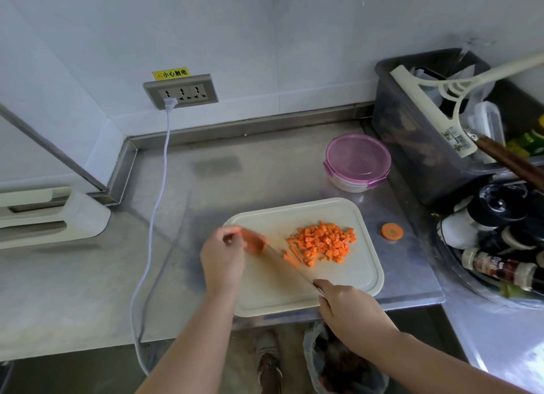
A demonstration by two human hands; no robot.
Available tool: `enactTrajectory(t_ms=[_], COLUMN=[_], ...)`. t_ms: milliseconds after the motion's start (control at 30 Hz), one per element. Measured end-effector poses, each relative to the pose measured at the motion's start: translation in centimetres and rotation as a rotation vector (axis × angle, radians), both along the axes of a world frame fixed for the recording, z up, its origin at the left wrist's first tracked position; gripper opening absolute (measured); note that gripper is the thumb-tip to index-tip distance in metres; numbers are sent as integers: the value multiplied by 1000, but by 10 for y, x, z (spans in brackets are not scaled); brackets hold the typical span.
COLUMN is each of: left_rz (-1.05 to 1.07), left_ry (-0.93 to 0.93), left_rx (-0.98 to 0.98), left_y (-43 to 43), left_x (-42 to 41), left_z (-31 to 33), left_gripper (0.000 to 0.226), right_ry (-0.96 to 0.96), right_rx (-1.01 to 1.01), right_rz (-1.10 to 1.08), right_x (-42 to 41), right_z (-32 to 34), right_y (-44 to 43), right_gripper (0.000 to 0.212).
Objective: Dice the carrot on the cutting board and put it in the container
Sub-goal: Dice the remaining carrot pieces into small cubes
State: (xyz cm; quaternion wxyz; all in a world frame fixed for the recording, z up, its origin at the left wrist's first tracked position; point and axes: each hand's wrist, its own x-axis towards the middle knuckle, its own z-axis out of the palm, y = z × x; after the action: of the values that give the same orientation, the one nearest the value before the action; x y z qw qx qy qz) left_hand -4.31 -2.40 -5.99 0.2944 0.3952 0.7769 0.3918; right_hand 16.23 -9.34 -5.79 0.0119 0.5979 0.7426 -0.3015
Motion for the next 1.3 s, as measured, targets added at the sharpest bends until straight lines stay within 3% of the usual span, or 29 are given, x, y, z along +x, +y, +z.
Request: enactTrajectory(t_ms=[33,100,167,233,400,633,833,1033,1167,1267,1300], left_rz=[-31,-298,-681,-928,-1148,-1164,-1043,-732,-888,-1033,-1048], left_ry=[65,200,344,519,704,686,568,529,635,706,727], left_rx=[70,112,40,-94,-313,-463,-387,-208,-192,-185,-177], left_y=[2,8,15,19,14,7,16,51,49,43,42], left_x=[-5,-8,-4,3,29,32,24,6,17,30,33], left_z=[6,17,18,18,27,13,11,11,-1,-10,-11], left_gripper=[21,32,40,44,42,39,37,32,33,36,36], right_ry=[-20,-46,-70,-98,-177,-300,-282,-154,-36,106,131], right_rx=[18,51,72,94,137,177,186,188,148,172,173], right_rz=[26,54,79,106,199,386,388,130,-190,-377,-418], right_x=[1,4,7,12,28,33,49,75,84,84,83], right_z=[1,1,0,0,1,-4,2,12,11,12,14], right_y=[0,0,1,1,-4,7,11,11,15,19,20], right_gripper=[35,33,31,30,35,38,39,42,37,19,24])
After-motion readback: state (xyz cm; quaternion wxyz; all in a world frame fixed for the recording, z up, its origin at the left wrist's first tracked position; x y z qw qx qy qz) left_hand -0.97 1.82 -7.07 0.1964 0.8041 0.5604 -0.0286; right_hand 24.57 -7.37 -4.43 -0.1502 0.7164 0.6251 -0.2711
